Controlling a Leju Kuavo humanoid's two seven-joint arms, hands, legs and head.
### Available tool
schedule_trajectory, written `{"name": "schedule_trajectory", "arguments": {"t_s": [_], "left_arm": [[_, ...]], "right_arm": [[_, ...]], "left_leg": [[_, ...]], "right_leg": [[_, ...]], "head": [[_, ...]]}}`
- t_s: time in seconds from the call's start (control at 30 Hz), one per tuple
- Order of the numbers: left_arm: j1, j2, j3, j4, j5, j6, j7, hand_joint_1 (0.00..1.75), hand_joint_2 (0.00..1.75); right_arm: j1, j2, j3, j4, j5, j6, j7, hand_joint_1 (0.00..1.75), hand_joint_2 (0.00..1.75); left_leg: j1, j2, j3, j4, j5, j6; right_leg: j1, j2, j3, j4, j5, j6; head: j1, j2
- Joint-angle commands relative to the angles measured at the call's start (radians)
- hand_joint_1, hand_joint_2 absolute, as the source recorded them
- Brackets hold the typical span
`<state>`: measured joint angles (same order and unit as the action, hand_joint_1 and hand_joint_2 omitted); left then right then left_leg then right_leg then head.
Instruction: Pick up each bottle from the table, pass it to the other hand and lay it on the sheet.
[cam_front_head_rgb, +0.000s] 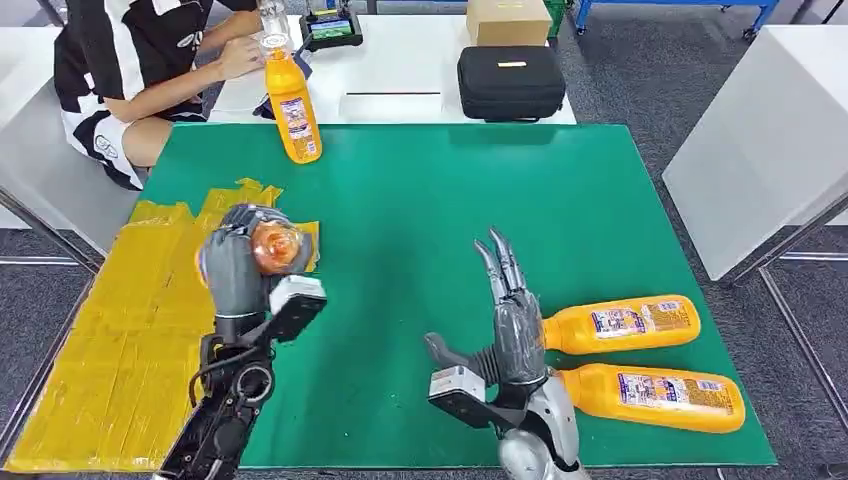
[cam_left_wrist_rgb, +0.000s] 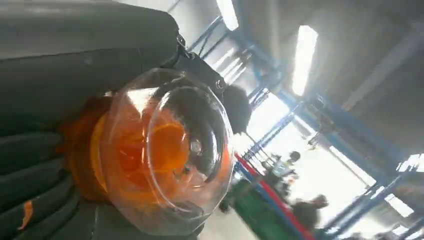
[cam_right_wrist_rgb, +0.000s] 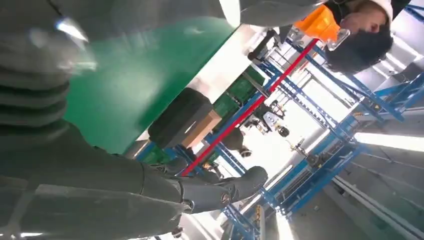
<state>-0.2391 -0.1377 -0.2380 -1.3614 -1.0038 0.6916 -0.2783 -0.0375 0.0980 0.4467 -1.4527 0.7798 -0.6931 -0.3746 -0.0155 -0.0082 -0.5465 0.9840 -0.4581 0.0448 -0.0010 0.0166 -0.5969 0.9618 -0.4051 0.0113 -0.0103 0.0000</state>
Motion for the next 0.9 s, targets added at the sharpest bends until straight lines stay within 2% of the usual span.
{"name": "schedule_trajectory", "arguments": {"t_s": [0.03,0.13,0.33,0.4,0.47,0.63,0.77,0.8,0.9], "left_arm": [[-0.117,0.013,-0.031,0.289,-0.492,0.004,0.259,1.75,1.75],[-0.142,0.014,-0.064,0.352,-0.557,-0.018,0.300,1.75,1.75],[-0.142,0.014,-0.064,0.352,-0.557,-0.018,0.300,1.75,1.75],[-0.148,0.018,-0.072,0.363,-0.564,-0.031,0.300,1.75,1.75],[-0.188,0.048,-0.156,0.436,-0.567,-0.076,0.378,1.75,1.75],[-0.292,0.060,-0.250,0.710,-0.567,-0.083,0.517,1.75,1.75],[-0.342,0.054,-0.222,0.864,-0.567,-0.133,0.577,1.75,1.75],[-0.347,0.057,-0.223,0.878,-0.567,-0.140,0.586,1.75,1.75],[-0.350,0.056,-0.149,0.932,-0.567,-0.181,0.569,1.75,1.75]], "right_arm": [[-0.010,-0.028,-0.004,-0.006,0.005,-0.005,0.025,0.00,1.75],[-0.014,-0.034,-0.002,0.005,0.000,-0.005,0.030,0.00,1.75],[-0.014,-0.034,-0.002,0.005,0.000,-0.005,0.030,0.00,1.75],[-0.016,-0.033,-0.001,0.006,-0.001,-0.005,0.030,0.00,1.75],[-0.021,-0.033,0.000,0.012,-0.005,-0.005,0.031,0.00,1.75],[-0.032,-0.016,-0.009,0.021,-0.003,0.004,0.035,0.00,1.75],[-0.029,-0.006,-0.023,0.022,0.016,0.026,0.047,0.00,1.75],[-0.028,-0.004,-0.025,0.021,0.020,0.028,0.049,0.00,1.75],[-0.040,0.002,-0.030,0.035,0.026,0.040,0.053,0.00,1.75]], "left_leg": [[0.001,-0.001,0.004,-0.001,-0.001,-0.003],[0.000,-0.003,0.004,-0.001,0.000,-0.003],[0.000,0.000,0.001,-0.001,0.000,-0.002],[0.001,-0.001,0.005,0.000,-0.002,-0.004],[0.000,-0.001,0.003,0.000,-0.001,-0.003],[0.000,-0.002,0.004,-0.001,0.000,-0.003],[0.002,0.000,0.007,-0.001,-0.002,-0.006],[0.001,0.000,0.003,-0.001,-0.001,-0.003],[0.001,0.002,0.004,-0.001,-0.002,-0.004]], "right_leg": [[0.000,-0.003,0.004,-0.001,-0.001,0.000],[0.000,-0.004,0.005,-0.001,-0.001,0.000],[0.000,-0.001,0.002,-0.001,-0.001,0.000],[0.001,-0.003,0.006,-0.001,-0.002,0.000],[0.000,-0.003,0.003,-0.001,-0.001,0.000],[0.000,-0.004,0.005,-0.001,-0.001,0.000],[0.001,-0.003,0.008,-0.001,-0.002,0.000],[0.001,-0.001,0.004,-0.001,-0.001,0.000],[0.001,0.000,0.004,-0.001,-0.001,0.000]], "head": [[0.000,0.000],[0.000,0.000],[0.000,0.000],[0.000,0.000],[0.000,0.000],[0.000,0.000],[0.000,0.000],[0.000,0.000],[0.000,0.000]]}}
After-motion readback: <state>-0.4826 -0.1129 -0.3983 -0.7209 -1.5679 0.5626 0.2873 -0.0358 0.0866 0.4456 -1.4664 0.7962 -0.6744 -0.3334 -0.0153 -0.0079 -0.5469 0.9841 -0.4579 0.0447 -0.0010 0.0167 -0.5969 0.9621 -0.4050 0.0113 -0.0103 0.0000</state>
